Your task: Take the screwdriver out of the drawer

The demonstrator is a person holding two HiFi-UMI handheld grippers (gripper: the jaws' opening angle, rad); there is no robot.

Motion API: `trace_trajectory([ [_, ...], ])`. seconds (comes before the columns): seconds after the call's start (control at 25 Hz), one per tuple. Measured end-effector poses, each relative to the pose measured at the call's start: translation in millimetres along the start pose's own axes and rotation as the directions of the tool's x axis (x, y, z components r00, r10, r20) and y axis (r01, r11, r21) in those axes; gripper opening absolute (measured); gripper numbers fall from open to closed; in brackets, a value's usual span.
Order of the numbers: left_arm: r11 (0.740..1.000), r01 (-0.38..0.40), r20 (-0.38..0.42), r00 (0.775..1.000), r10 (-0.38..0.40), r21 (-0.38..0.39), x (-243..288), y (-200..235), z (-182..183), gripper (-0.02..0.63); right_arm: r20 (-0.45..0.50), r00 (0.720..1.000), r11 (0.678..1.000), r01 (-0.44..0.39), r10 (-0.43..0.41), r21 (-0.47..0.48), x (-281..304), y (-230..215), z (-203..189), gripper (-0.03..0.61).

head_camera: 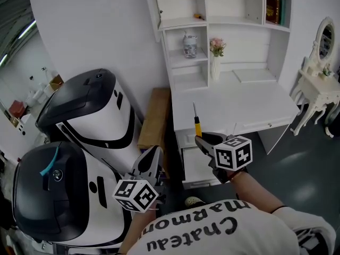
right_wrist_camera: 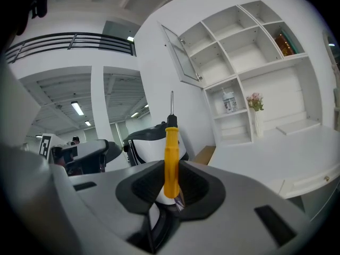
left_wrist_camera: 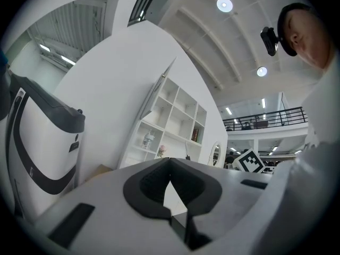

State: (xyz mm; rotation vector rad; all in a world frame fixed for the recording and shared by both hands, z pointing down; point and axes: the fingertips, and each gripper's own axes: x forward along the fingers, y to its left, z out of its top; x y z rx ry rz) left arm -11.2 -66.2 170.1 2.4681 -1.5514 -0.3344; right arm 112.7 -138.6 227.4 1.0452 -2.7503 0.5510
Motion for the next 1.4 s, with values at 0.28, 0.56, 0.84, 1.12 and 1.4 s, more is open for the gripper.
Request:
trace_trajectory([
  [0.28, 1.000, -0.003, -0.007, 1.000, 0.003, -0.002, -10.3, -4.4, -3.5, 0.022, -0.017, 1.000, 1.000, -0.001, 0.001, -0.004, -6.9, 5.8, -10.3, 0.091],
  [0.56, 1.000, -0.009, -0.004, 1.000, 0.009, 0.006, -15.1, -8.4, -5.9, 0.023, -0.009, 1.000, 1.000, 0.003, -0.003, 0.001, -10.1, 1.9, -15.8, 0.091],
  [0.84, 1.000, -0.016, -0.004, 1.000, 0.016, 0.003, -17.2, -11.3, -10.8, 0.023, -0.019, 1.000, 1.000, 0.015, -0.015, -0.008, -13.1, -0.9, -21.3, 0.091],
  [1.12, 1.000, -0.023, -0.010, 1.000, 0.023, -0.008, -21.3, -13.6, -17.4, 0.022, -0.043, 0.999, 1.000, 0.015, -0.016, -0.013, -15.4, 0.9, -30.9, 0.091],
  [1.4, 0.999, -0.029, -0.012, 1.000, 0.029, -0.013, -24.4, -13.6, -21.6, 0.023, -0.052, 0.999, 1.000, 0.016, -0.016, -0.008, -15.5, 0.2, -36.3, 0.091],
])
